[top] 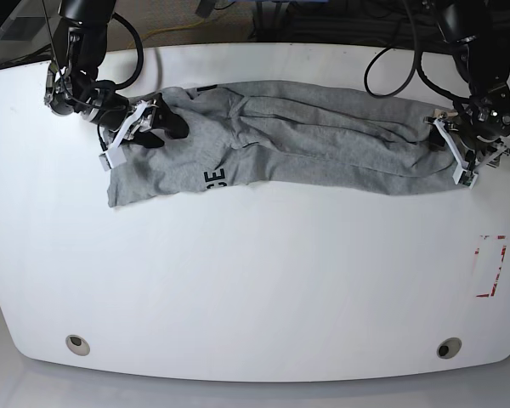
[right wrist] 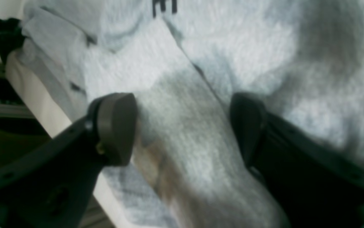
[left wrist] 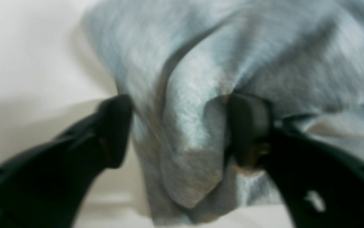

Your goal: Fold the T-shirt properly

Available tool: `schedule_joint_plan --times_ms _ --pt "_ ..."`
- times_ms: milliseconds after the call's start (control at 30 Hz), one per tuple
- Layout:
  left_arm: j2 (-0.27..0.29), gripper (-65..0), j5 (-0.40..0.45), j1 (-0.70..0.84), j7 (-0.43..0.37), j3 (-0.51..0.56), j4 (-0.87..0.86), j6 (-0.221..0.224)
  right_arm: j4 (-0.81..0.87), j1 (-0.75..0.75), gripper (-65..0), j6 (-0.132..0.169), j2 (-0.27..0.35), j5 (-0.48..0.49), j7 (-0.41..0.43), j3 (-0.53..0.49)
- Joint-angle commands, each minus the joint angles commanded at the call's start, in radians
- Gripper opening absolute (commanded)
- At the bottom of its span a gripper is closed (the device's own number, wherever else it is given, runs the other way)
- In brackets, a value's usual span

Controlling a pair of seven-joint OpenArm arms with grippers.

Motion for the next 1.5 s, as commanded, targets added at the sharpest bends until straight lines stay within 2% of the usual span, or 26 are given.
schedule_joint_plan --times_ms 133,267,433,633,900,967,1000,1033,1167,1200,1400,1500 --pt "-0.005 -7.6 -0.118 -0.008 0.081 -0.097 0.014 0.0 -0.021 0.04 -20.0 0.0 0.014 0.0 0.028 -0.043" --pt "-0.046 -7.2 -0.235 -0.028 0.153 -0.181 -0.015 0.0 -0.023 0.054 -20.0 0.0 0.014 0.0 0.029 -0.051" --pt "-0.094 -7.2 -0.347 -0.029 0.164 -0.216 -0.161 0.0 -0.023 0.054 -20.0 0.0 0.008 0.0 0.029 -0.052" --pt "-0.127 -7.2 -0.41 -0.057 0.163 -0.218 -0.321 0.0 -0.023 0.046 -20.0 0.0 0.008 0.0 0.029 -0.052" --pt "-0.132 -8.1 -0.433 -0.071 0.163 -0.107 -0.39 0.0 -0.023 0.046 -20.0 0.0 0.008 0.0 0.029 -0.052" --pt "-0.13 -13.1 -0.433 -0.069 0.164 -0.1 -0.391 0.0 -0.023 0.046 -20.0 0.0 0.008 0.0 0.029 -0.049" --pt "-0.13 -19.2 -0.433 -0.068 0.164 -0.1 -0.391 0.0 -0.023 0.046 -20.0 0.0 0.008 0.0 0.029 -0.048" --pt "-0.129 -29.2 -0.43 -0.066 0.164 -0.1 -0.391 0.0 -0.023 0.046 -20.0 0.0 0.008 0.0 0.029 -0.048" --pt "-0.126 -62.2 -0.428 -0.064 0.164 -0.1 -0.393 0.0 -0.023 0.044 -20.6 0.0 0.008 -0.021 0.031 -0.046" --pt "-0.126 -64.7 -0.428 -0.063 0.166 -0.098 -0.391 0.0 -0.023 0.044 -21.7 0.0 0.008 -0.035 0.031 -0.046" --pt "-0.13 -64.4 -0.433 -0.021 0.169 -0.126 -0.353 0.0 -0.021 0.044 -34.2 0.0 -0.032 -0.147 0.032 -0.028" --pt "-0.126 -64.4 -0.433 0.031 0.169 -0.189 -0.296 0.0 -0.021 0.043 -33.9 0.0 -0.058 -0.201 0.032 0.02"
